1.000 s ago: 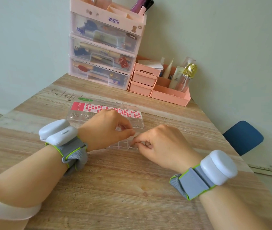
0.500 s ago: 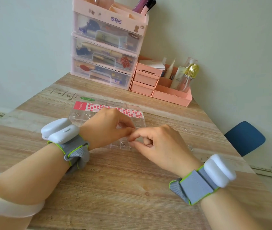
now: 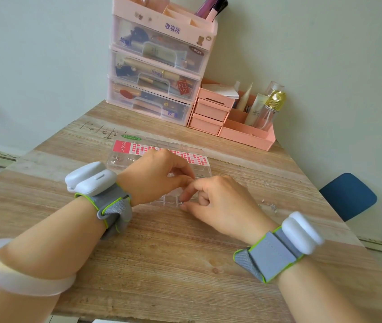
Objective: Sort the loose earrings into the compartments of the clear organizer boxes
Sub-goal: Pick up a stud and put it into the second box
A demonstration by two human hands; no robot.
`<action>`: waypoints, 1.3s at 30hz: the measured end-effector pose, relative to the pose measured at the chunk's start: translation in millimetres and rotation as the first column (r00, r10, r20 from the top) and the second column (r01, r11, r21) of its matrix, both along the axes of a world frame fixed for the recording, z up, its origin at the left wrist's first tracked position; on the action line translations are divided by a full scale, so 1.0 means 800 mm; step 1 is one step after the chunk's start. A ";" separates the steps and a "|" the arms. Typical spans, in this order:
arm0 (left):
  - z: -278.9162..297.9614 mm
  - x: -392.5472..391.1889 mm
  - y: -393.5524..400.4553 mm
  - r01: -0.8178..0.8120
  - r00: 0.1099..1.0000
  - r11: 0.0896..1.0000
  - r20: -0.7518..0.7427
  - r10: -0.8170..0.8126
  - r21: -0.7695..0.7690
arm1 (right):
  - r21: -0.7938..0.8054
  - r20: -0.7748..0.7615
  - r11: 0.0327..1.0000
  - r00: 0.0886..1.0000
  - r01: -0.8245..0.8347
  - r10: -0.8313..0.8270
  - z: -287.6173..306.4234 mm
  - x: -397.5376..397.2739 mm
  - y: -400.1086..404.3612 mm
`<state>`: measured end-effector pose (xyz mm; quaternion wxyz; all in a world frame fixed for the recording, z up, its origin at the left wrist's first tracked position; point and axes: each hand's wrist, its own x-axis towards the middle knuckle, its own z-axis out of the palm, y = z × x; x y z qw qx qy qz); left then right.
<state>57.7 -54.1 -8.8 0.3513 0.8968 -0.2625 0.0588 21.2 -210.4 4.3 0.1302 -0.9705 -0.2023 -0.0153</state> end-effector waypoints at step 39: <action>0.001 0.004 0.007 0.080 0.994 0.997 -0.080 -0.080 -0.004 | -0.054 0.200 0.996 0.978 0.076 -0.064 0.002 -0.001 -0.018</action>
